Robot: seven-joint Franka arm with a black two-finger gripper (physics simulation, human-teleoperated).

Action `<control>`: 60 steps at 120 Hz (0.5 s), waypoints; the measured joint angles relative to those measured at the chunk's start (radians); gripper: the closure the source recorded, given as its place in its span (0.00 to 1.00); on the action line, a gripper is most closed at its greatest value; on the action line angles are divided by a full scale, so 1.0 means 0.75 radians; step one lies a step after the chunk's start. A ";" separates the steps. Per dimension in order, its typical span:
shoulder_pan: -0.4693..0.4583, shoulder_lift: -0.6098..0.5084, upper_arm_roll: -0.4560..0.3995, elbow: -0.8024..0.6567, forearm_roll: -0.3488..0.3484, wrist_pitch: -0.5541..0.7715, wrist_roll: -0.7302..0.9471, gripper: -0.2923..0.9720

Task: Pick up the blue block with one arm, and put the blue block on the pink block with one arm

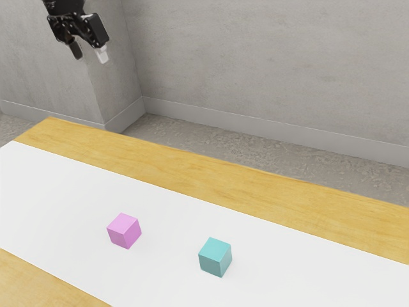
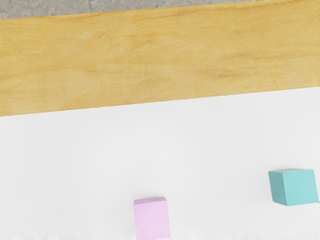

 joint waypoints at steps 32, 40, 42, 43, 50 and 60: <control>0.186 0.220 -0.001 -0.095 -0.096 -0.004 -0.048 0.25; 0.066 0.350 0.007 -0.102 -0.130 0.070 -0.091 0.25; 0.035 0.376 0.006 -0.104 -0.136 0.088 -0.105 0.26; 0.020 0.388 0.006 -0.106 -0.139 0.096 -0.113 0.26; -0.064 0.462 0.000 -0.112 -0.153 0.160 -0.169 0.26; -0.109 0.551 -0.026 -0.131 -0.165 0.272 -0.240 0.26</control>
